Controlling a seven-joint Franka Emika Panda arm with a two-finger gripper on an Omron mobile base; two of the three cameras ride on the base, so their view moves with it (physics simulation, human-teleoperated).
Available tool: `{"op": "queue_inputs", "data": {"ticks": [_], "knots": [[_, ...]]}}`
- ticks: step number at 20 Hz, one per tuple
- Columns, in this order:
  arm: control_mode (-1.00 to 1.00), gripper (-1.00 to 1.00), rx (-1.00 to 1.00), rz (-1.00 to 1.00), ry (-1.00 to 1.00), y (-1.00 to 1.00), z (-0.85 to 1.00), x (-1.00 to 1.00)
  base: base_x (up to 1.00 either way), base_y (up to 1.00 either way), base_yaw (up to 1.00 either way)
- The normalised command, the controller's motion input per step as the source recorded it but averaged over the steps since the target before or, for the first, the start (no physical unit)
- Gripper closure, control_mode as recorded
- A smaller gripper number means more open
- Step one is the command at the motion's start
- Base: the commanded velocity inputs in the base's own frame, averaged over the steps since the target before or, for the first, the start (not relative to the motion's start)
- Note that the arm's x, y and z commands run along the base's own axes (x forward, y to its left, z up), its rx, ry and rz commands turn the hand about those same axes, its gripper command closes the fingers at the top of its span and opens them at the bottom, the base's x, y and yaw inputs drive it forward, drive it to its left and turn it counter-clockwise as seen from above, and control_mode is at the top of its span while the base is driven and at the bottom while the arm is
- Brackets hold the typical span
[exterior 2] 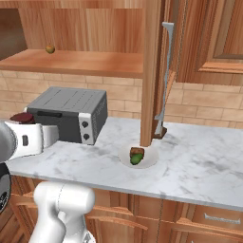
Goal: Pick the avocado and bread from the counter and place them on the plate. Then pick the jam from the cabinet and place it next to the plate. Lastly close the cabinet door.
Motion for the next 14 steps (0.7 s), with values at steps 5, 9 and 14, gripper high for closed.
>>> {"op": "queue_inputs", "data": {"ticks": [5, 9, 14], "knots": [[-1.0, 1.0, 0.0, 0.0, -0.02, -0.2, 0.0, -0.57, 0.0, 0.0, 0.0], [-1.0, 1.0, 0.0, 0.0, -0.04, -0.21, 0.0, -0.57, 0.0, 0.0, 0.0], [-1.0, 1.0, 0.0, 0.0, -0.02, -0.24, 0.0, -0.54, 0.0, 0.0, 0.0]]}}
